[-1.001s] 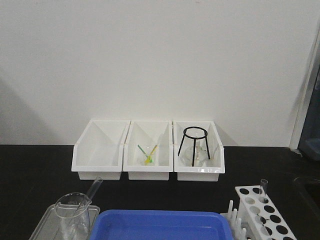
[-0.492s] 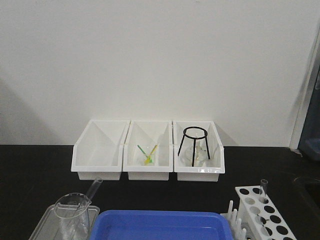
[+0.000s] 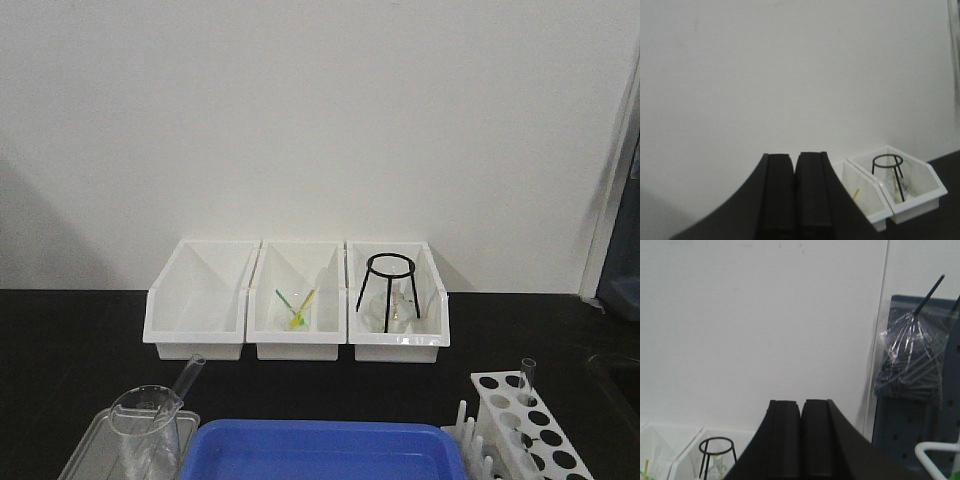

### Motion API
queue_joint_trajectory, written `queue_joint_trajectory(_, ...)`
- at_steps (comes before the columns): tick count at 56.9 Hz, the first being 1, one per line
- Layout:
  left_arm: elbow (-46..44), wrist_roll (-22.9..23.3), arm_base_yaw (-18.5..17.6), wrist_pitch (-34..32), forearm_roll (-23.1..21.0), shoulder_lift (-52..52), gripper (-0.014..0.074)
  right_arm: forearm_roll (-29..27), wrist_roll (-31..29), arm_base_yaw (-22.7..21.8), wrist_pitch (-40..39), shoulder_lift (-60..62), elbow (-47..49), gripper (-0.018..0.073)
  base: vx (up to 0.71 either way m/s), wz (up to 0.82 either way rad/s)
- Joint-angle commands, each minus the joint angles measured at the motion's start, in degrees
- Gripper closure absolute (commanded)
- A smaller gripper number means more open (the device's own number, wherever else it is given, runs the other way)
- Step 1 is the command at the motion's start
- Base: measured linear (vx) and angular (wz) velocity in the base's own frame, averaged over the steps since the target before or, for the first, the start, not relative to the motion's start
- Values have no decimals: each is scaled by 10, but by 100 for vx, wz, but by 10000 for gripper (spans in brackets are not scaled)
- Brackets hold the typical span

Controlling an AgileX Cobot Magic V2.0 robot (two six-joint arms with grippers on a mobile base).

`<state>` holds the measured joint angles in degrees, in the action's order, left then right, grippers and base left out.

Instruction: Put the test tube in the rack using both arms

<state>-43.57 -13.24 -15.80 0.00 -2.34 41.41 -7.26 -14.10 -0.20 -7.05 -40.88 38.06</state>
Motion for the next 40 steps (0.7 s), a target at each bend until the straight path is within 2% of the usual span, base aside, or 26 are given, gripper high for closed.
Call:
queue_joint_trajectory(1, -22, 0, -1, -53, -5, 22, 598, 1, 0, -3, -40, -14, 22, 559, 0, 0)
queue_joint_trajectory(8, -22, -1, -1, -64, -5, 30, 563, 1, 0, -3, -38, -16, 22, 514, 0, 0)
queue_joint_trajectory(13, -22, -1, -1, -66, -5, 30, 502, 1, 0, -3, -38, -16, 22, 440, 0, 0)
queue_joint_trajectory(20, -22, -2, -1, -66, 1, 30, 363, 1, 0, -3, -32, -16, 22, 279, 0, 0)
queue_joint_trajectory(25, -22, -7, -1, -64, 1, 30, 225, 1, 0, -3, -30, -16, 22, 136, 0, 0)
queue_joint_trajectory(30, -22, -19, -1, -68, 1, 33, 113, 1, 0, -3, -29, -16, 22, 32, 0, 0)
queue_joint_trajectory(34, -22, -20, -1, -70, 0, 33, 50, 1, 1, -3, -33, -16, 22, -24, 0, 0)
queue_joint_trajectory(40, -22, -6, -1, -86, -6, 33, 13, -1, 25, -3, -38, -16, 22, -52, 0, 0)
